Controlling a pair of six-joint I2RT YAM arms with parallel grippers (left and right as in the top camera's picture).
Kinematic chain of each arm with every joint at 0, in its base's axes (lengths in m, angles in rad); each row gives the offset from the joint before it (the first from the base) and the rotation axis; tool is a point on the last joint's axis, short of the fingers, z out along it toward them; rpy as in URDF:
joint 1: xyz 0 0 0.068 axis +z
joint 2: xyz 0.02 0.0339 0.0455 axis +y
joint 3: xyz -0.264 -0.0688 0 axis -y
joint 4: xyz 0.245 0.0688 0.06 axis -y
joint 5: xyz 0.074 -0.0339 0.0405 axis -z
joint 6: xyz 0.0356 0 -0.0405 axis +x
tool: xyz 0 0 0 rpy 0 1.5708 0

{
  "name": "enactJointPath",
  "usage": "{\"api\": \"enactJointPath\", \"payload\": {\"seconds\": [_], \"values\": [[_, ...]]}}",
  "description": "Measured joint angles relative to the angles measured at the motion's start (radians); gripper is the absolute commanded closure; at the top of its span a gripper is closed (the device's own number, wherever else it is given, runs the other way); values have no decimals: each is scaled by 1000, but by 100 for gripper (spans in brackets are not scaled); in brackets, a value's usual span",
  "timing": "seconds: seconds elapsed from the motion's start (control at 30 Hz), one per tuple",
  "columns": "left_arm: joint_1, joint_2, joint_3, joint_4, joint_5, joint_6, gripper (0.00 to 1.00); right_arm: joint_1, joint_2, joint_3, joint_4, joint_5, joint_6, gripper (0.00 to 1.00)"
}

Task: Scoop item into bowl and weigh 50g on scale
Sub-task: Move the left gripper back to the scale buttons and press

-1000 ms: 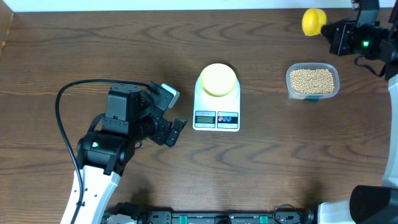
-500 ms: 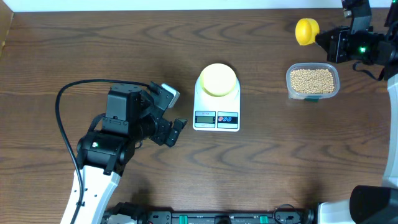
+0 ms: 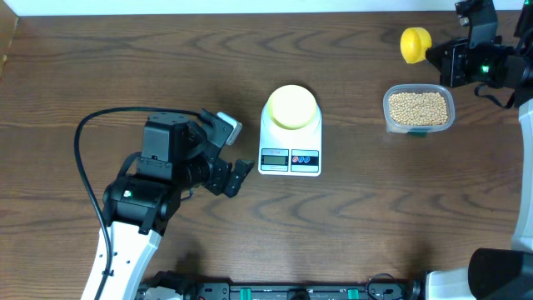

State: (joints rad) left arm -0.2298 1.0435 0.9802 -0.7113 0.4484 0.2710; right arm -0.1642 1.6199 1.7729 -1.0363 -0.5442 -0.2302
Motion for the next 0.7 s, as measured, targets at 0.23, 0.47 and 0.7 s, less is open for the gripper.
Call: {"api": "enactJointPath", "payload": {"seconds": [0.23, 0.47, 0.7], "values": [[-1, 28, 0, 70, 74, -146, 7, 0, 0, 0, -1, 19, -5, 99], [-80, 203, 0, 73, 20, -274, 61, 0, 0, 0, -1, 22, -6, 99], [-243, 344, 0, 98, -84, -322, 88, 0, 0, 0, -2, 23, -6, 99]]}}
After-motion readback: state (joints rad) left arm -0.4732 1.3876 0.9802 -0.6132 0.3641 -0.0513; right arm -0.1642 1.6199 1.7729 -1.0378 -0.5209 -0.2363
